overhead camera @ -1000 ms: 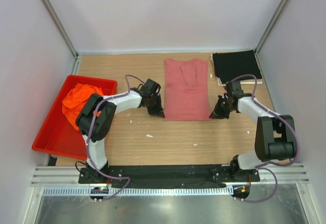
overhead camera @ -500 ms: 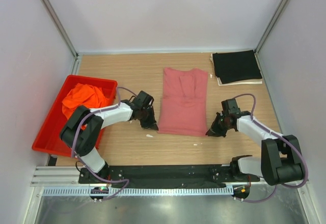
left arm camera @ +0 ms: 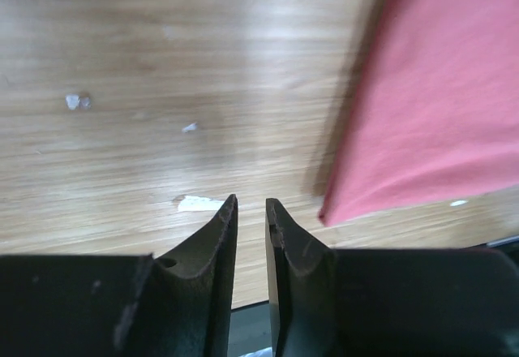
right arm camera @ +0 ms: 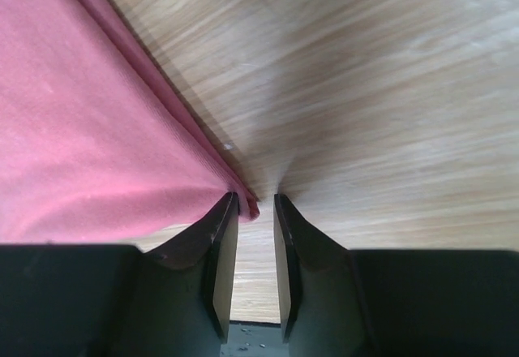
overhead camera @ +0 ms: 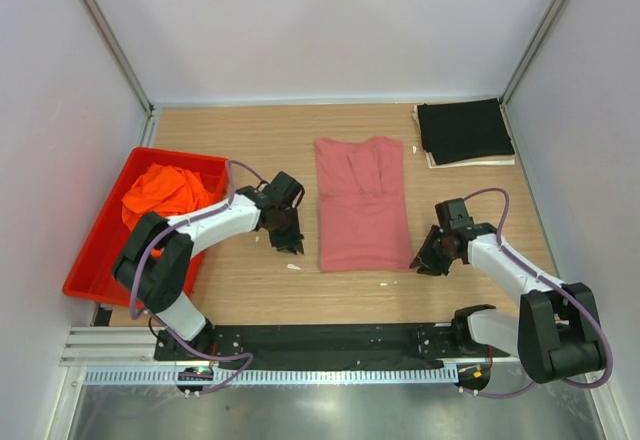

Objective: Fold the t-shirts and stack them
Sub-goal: Fold the tshirt

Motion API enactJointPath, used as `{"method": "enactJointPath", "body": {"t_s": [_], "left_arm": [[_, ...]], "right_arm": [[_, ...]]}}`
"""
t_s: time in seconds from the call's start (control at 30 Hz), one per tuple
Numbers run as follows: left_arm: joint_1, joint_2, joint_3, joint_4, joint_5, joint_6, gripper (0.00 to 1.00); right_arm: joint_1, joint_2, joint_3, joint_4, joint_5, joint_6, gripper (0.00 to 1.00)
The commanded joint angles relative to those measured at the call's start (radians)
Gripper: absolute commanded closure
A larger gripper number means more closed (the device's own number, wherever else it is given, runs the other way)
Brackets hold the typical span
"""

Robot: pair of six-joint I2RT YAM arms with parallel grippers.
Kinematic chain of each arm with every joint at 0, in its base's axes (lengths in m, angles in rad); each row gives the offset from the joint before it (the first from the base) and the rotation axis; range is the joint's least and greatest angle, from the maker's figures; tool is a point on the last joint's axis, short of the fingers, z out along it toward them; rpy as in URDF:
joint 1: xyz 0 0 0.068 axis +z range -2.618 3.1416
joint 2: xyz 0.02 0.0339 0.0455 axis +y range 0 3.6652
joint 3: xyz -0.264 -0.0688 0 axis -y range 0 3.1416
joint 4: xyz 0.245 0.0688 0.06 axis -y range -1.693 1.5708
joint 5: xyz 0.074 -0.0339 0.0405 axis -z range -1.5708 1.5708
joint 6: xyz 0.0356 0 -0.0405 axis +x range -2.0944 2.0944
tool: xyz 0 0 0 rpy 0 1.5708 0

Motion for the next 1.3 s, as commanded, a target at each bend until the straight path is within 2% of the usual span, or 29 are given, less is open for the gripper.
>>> {"method": "enactJointPath", "body": {"t_s": [0.0, 0.1, 0.27, 0.47, 0.57, 0.8, 0.97, 1.07, 1.17, 1.27], "left_arm": [[0.002, 0.001, 0.148, -0.057, -0.058, 0.058, 0.79], [0.003, 0.048, 0.248, -0.027, -0.021, 0.09, 0.79], [0.012, 0.169, 0.361, 0.062, 0.048, 0.111, 0.8], [0.042, 0.306, 0.466, 0.133, 0.048, 0.119, 0.82], [0.063, 0.384, 0.519, 0.134, 0.048, 0.121, 0.83], [0.094, 0.475, 0.57, 0.139, 0.036, 0.118, 0.82], [0.098, 0.486, 0.575, 0.127, 0.03, 0.107, 0.82], [0.098, 0.46, 0.576, 0.116, 0.06, 0.105, 0.79], [0.098, 0.411, 0.569, 0.093, 0.086, 0.114, 0.71], [0.098, 0.311, 0.541, 0.041, 0.102, 0.134, 0.61]], "right_arm": [[0.001, -0.013, 0.081, -0.101, 0.105, 0.014, 0.69], [0.001, 0.025, 0.193, -0.112, 0.131, -0.011, 0.68], [0.001, 0.171, 0.377, -0.067, 0.096, -0.107, 0.77], [0.001, 0.345, 0.508, 0.133, -0.008, -0.225, 0.77], [-0.001, 0.459, 0.584, 0.167, -0.037, -0.268, 0.77], [-0.015, 0.62, 0.652, 0.207, 0.067, -0.306, 0.77], [-0.021, 0.634, 0.666, 0.207, 0.118, -0.306, 0.76], [-0.021, 0.63, 0.701, 0.152, 0.131, -0.303, 0.77], [-0.019, 0.575, 0.736, 0.061, 0.171, -0.28, 0.75], [-0.021, 0.49, 0.729, -0.059, 0.17, -0.205, 0.64]]}}
